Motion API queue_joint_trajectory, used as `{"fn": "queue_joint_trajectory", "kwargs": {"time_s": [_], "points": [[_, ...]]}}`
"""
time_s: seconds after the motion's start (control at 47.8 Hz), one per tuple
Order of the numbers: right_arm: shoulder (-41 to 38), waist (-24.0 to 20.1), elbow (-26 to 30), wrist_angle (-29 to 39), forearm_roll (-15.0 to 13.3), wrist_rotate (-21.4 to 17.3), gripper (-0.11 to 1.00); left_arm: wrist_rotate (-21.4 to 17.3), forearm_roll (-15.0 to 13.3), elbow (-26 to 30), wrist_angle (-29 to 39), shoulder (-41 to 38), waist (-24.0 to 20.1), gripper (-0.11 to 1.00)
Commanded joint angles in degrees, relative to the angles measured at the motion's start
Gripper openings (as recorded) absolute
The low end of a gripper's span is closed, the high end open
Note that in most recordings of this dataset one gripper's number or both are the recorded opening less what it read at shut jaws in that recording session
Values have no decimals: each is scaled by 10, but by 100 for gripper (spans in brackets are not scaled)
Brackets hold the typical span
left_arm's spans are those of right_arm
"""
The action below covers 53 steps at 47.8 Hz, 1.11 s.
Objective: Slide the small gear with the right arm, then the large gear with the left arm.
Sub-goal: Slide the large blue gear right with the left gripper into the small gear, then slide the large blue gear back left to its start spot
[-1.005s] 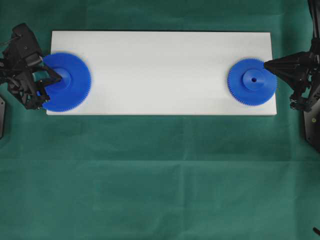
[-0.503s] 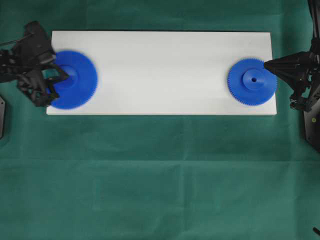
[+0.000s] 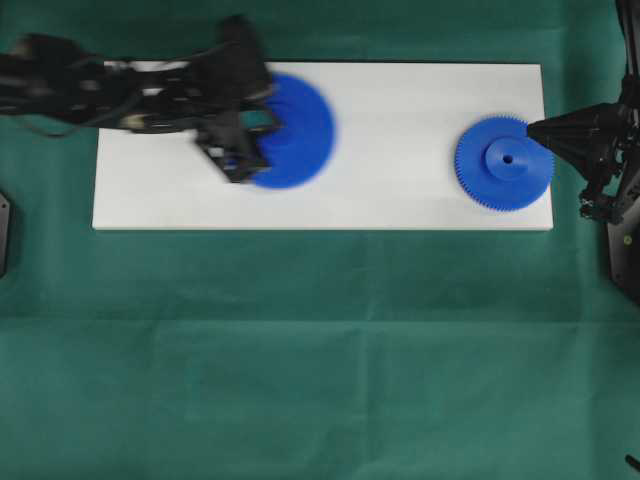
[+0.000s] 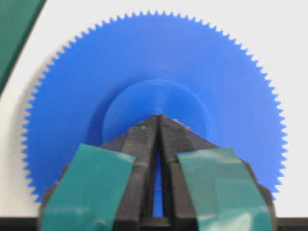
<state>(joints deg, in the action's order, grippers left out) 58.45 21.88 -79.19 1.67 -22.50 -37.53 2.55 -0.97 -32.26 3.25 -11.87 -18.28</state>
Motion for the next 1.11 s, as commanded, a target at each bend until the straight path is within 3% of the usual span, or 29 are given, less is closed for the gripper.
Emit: {"fn": "queue_joint_trajectory", "kwargs": {"time_s": [0.0, 0.293, 0.482, 0.586, 1.089], "points": [[-1, -3, 7, -6, 0, 0, 50, 1, 2, 62, 13, -45, 13, 0], [0, -4, 5, -6, 0, 4, 50, 0, 4, 260, 77, -158, 48, 0], [2, -4, 4, -6, -1, 5, 50, -33, 4, 357, 129, -211, 66, 0], [4, -4, 2, -6, 0, 5, 50, -42, 4, 374, 149, -217, 68, 0], [16, -4, -4, -6, 0, 5, 50, -41, 4, 360, 154, -210, 66, 0]]}}
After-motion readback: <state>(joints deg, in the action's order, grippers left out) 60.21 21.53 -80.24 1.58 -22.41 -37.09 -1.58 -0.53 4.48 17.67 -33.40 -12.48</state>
